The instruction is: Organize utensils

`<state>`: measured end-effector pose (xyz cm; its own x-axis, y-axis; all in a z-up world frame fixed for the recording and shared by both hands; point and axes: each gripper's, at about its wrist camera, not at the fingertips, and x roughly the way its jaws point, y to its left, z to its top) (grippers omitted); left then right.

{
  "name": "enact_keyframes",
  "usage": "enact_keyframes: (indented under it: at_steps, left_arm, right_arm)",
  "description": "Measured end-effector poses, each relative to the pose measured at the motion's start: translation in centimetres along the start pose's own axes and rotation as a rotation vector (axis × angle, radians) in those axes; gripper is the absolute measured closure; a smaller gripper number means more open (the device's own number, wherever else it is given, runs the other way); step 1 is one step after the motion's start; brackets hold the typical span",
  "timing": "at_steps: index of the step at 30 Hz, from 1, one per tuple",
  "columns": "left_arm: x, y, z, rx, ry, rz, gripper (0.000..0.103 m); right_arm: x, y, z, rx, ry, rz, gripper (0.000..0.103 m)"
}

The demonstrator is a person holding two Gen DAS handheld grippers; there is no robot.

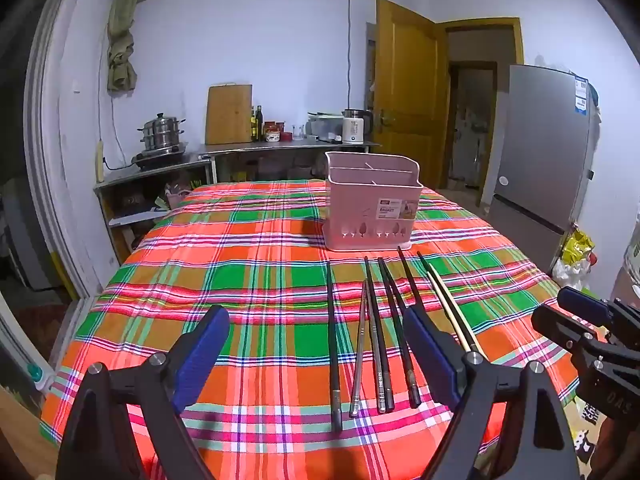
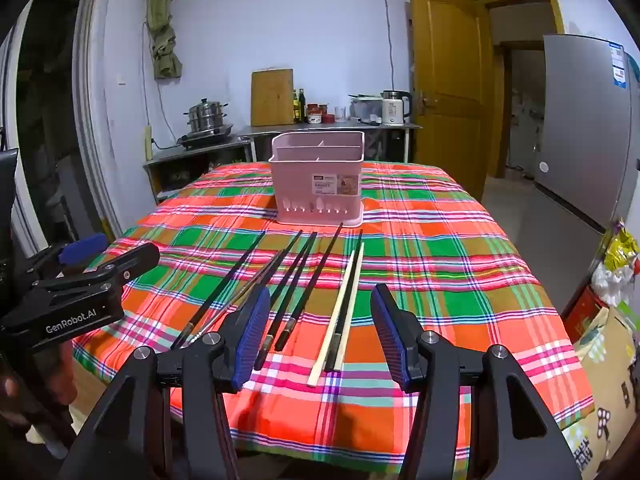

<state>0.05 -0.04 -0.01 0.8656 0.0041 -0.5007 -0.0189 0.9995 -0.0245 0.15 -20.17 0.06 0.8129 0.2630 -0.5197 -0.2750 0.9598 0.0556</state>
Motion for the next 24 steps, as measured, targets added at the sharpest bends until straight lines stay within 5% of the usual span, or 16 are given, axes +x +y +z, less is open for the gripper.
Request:
enact_keyframes:
  at_steps: [24]
  left_arm:
    - [0.18, 0.17, -0.33, -0.014, -0.006, -0.008, 0.014]
  right_arm:
    - [0.13, 0.51, 0.01, -0.010, 0.004, -0.003, 0.050]
